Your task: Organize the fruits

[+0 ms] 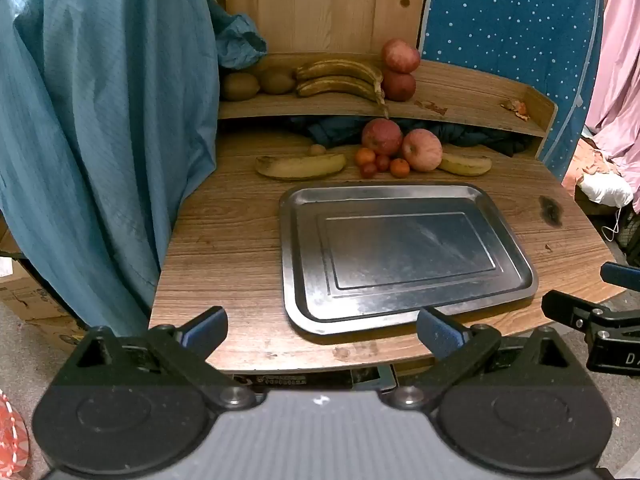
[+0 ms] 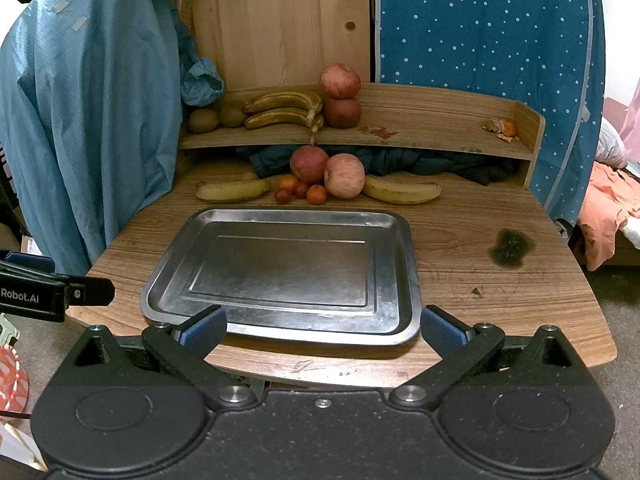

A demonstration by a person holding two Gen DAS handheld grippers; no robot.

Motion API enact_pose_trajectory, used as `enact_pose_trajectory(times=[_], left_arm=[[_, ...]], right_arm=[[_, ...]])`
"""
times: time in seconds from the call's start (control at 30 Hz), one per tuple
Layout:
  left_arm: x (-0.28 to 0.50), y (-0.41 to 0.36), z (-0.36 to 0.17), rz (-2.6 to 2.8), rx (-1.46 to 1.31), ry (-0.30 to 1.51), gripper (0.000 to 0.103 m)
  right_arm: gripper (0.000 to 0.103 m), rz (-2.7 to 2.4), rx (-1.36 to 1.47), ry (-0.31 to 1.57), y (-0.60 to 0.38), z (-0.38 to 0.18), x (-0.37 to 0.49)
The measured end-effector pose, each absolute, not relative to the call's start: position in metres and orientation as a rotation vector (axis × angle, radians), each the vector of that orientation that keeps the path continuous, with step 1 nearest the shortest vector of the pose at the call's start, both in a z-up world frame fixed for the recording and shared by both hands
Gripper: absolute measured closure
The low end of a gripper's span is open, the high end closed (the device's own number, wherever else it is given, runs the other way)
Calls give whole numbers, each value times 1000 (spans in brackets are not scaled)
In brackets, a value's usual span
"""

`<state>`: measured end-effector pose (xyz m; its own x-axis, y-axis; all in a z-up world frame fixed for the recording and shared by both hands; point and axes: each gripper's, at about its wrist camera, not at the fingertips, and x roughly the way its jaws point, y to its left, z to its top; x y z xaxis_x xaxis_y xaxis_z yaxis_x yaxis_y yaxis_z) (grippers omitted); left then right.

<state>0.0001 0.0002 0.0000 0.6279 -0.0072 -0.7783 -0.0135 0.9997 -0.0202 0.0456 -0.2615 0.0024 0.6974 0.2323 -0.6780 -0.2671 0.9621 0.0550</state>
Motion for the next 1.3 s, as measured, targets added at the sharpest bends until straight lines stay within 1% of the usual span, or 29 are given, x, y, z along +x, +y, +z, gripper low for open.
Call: enact_pose_trajectory(times=[1.3], left_arm=[[9, 4, -7, -3, -34, 910, 0]], right_arm=[[1, 269, -61, 753, -255, -1, 52]])
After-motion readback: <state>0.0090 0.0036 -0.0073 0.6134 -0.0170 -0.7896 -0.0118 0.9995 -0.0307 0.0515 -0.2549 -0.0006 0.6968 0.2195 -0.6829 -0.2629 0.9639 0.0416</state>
